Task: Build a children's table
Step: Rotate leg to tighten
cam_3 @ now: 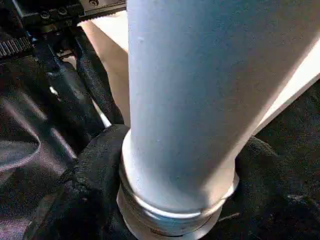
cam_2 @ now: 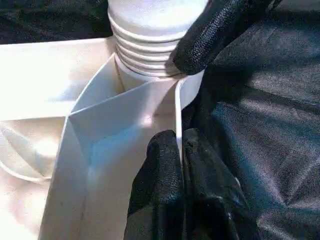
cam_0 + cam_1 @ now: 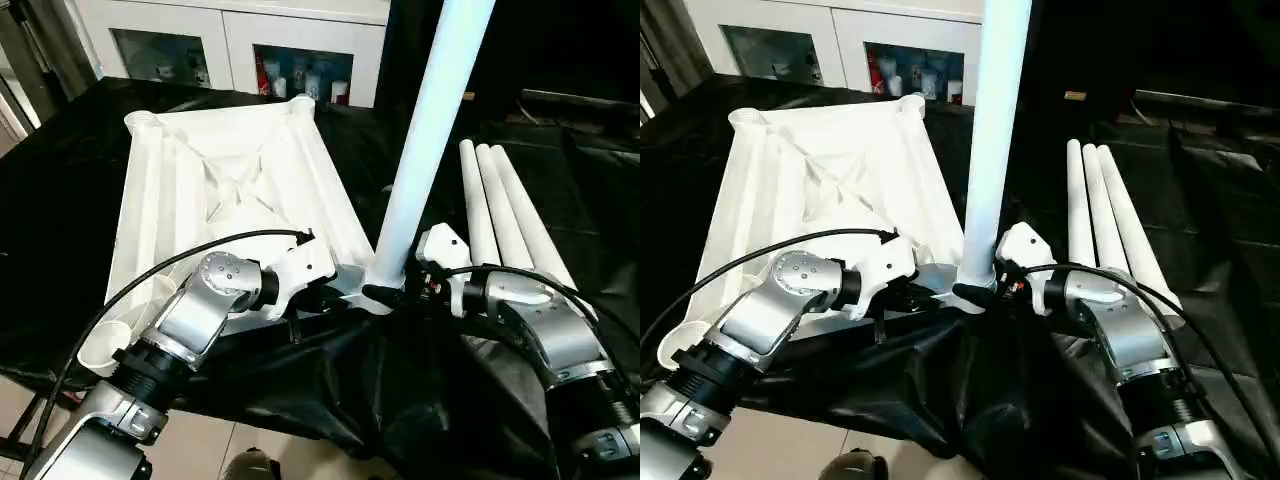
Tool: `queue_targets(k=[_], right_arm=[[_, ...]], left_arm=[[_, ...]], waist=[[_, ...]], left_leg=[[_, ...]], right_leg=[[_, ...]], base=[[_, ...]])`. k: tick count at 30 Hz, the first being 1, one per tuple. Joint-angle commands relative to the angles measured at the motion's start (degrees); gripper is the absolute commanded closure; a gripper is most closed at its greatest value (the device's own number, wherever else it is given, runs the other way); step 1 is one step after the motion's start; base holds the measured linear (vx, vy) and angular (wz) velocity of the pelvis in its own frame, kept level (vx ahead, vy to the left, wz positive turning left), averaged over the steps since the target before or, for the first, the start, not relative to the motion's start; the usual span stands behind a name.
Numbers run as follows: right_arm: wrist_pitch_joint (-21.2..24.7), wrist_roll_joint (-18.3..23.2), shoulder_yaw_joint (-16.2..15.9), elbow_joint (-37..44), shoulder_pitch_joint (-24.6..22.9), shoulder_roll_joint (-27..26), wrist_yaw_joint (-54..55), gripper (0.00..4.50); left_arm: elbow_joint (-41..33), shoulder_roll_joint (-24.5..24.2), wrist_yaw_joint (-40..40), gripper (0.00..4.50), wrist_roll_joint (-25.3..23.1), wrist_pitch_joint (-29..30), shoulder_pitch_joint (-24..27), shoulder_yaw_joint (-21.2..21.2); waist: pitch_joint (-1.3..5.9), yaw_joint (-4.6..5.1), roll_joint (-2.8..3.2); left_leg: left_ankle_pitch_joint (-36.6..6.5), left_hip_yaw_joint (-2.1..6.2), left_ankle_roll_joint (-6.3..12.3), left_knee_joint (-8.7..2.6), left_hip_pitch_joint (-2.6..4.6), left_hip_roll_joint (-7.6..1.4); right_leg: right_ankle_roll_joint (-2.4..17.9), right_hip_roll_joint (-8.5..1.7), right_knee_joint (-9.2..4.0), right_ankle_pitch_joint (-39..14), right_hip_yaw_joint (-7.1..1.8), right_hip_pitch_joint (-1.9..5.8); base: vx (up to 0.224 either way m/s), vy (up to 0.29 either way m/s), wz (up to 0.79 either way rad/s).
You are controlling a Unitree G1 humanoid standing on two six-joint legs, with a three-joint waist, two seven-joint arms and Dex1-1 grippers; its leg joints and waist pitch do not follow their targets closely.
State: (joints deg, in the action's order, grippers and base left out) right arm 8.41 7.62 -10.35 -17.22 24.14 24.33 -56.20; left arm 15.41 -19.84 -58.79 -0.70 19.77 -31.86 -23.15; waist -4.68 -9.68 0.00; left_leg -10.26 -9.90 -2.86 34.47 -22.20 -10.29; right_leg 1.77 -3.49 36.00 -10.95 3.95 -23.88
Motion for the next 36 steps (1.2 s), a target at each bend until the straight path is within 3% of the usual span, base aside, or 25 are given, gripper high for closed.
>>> queue_targets(k=[1, 8, 9, 10, 12, 13, 17, 18, 20, 24, 30, 34, 36], right_arm=[[0.29, -0.37, 0.35, -1.46, 0.17, -0.8, 1.97, 1.75], [0.81, -1.62, 2.06, -6.12, -0.54, -5.63, 11.33, 1.75], [1.06, -2.03, 3.97, -10.38, 0.27, -9.78, 19.22, 1.75], [1.45, -1.64, 5.1, -12.52, 0.87, -12.19, 22.9, 1.76], [1.63, -1.27, 5.98, -14.27, 1.4, -14.27, 25.9, 1.76], [1.0, -1.08, 6.91, -16.72, 2.41, -17.77, 30.74, 1.76], [-0.35, -1.64, 8.1, -19.69, 4.36, -21.88, 37.75, 1.76], [-0.37, -0.93, 8.55, -19.83, 4.54, -22.44, 37.38, 1.2], [-0.36, 0.79, 9.69, -19.63, 4.88, -23.52, 36.29, 1.04], [-2.07, -1.31, 8.96, -19.75, 5.29, -22.81, 35.71, 0.62], [-1.7, -0.14, 7.97, -14.71, 3.88, -19.25, 28.69, 0.59], [-0.97, 0.47, 4.62, -6.71, 0.53, -10.6, 15.48, 0.59], [-0.96, 0.68, 4.2, -5.38, -0.14, -8.92, 13.01, 0.59]], left_arm=[[-1.94, 1.36, -0.97, 4.5, 1.78, -1.94, -0.9, 0.23], [4.7, 6.29, 8.92, 4.5, 0.17, 0.7, -2.78, 3.02], [9.33, 10.14, 16.06, 4.5, -0.6, 2.1, -4.71, 4.95], [11.78, 12.48, 20.36, 4.5, -0.74, 3.25, -5.93, 6.24], [13.86, 14.51, 23.99, 4.5, -0.8, 4.15, -7.02, 7.33], [16.53, 17.54, 28.15, 4.5, -0.72, 4.71, -8.63, 8.32], [18.41, 20.92, 32.68, 4.5, -1.66, 4.7, -9.99, 8.59], [18.36, 21.19, 32.81, 4.5, -1.89, 4.7, -10.02, 8.41], [17.71, 21.56, 32.04, 4.5, -2.08, 4.05, -9.72, 7.75], [18.42, 21.27, 30.16, 4.5, -2.13, 1.45, -9.61, 7.53], [16.64, 19.09, 24.9, 4.5, -1.42, -1.61, -7.95, 6.21], [10.31, 13.42, 11.94, 4.5, 0.2, -4.51, -3.95, 2.52], [8.9, 12.17, 9.06, 4.5, 0.88, -5.21, -3.14, 1.91]], waist=[[5.14, 0.04, -0.16], [4.76, 0.5, -0.08], [4.61, 0.59, 0.25], [4.42, 0.83, 0.02], [4.54, 0.97, 0.09], [4.59, 1.01, 0.13], [4.78, 1.55, 0.49], [4.81, 1.58, 0.47], [4.84, 1.46, 0.62], [4.79, 1.7, 0.74], [4.84, 1.59, 0.71], [4.91, 1.15, 0.43], [4.85, 1.06, 0.82]], left_leg=[[-5.17, 1.03, 3.77, -3.31, 0.82, -2.98], [-7.06, 0.96, 2.62, -3.48, 0.88, -2.7], [-7.65, 1.02, 2.16, -3.57, 0.91, -2.67], [-9.44, 1.01, 1.58, -3.68, 1.12, -2.51], [-9.85, 1.03, 1.2, -3.7, 1.13, -2.44], [-9.52, 1.23, 1.13, -3.81, 1.09, -2.49], [-9.12, 1.22, 1.85, -3.84, 1.01, -2.4], [-8.84, 1.23, 2.07, -3.84, 0.94, -2.38], [-8.55, 1.25, 3.1, -3.84, 0.84, -2.44], [-9.43, 1.29, 3.12, -4.0, 0.85, -2.57], [-8.95, 1.27, 3.73, -3.99, 0.77, -2.62], [-7.27, 1.22, 5.04, -3.79, 0.73, -2.78], [-8.55, 1.1, 5.15, -3.81, 0.97, -2.93]], right_leg=[[12.35, -5.2, -3.7, -4.45, -3.09, 3.72], [12.0, -5.19, -4.35, -7.17, -3.07, 3.71], [11.45, -5.28, -4.51, -9.15, -3.15, 3.58], [10.98, -5.27, -5.06, -12.19, -3.03, 3.59], [10.53, -5.45, -5.24, -14.41, -3.0, 3.62], [10.0, -5.42, -5.27, -14.76, -2.99, 3.69], [10.07, -5.32, -5.2, -12.2, -2.96, 3.67], [10.05, -5.32, -5.17, -11.83, -2.96, 3.74], [9.57, -5.39, -5.18, -11.34, -2.98, 3.82], [9.55, -5.37, -5.4, -12.11, -2.86, 3.69], [9.57, -5.37, -5.28, -10.76, -2.94, 3.87], [9.61, -5.34, -5.08, -9.07, -2.95, 4.07], [9.64, -5.45, -5.29, -11.51, -3.02, 3.58]], base=[[0.0, 0.0, 0.0], [0.0, 0.0, 0.0], [0.0, 0.0, 0.0], [0.0, 0.0, 0.0], [0.0, 0.0, 0.0], [0.0, 0.0, 0.0], [0.0, 0.0, 0.0], [0.0, 0.0, 0.0], [0.0, 0.0, 0.0], [0.0, 0.0, 0.0], [0.0, 0.0, 0.0], [0.0, 0.0, 0.0], [0.0, 0.0, 0.0]])
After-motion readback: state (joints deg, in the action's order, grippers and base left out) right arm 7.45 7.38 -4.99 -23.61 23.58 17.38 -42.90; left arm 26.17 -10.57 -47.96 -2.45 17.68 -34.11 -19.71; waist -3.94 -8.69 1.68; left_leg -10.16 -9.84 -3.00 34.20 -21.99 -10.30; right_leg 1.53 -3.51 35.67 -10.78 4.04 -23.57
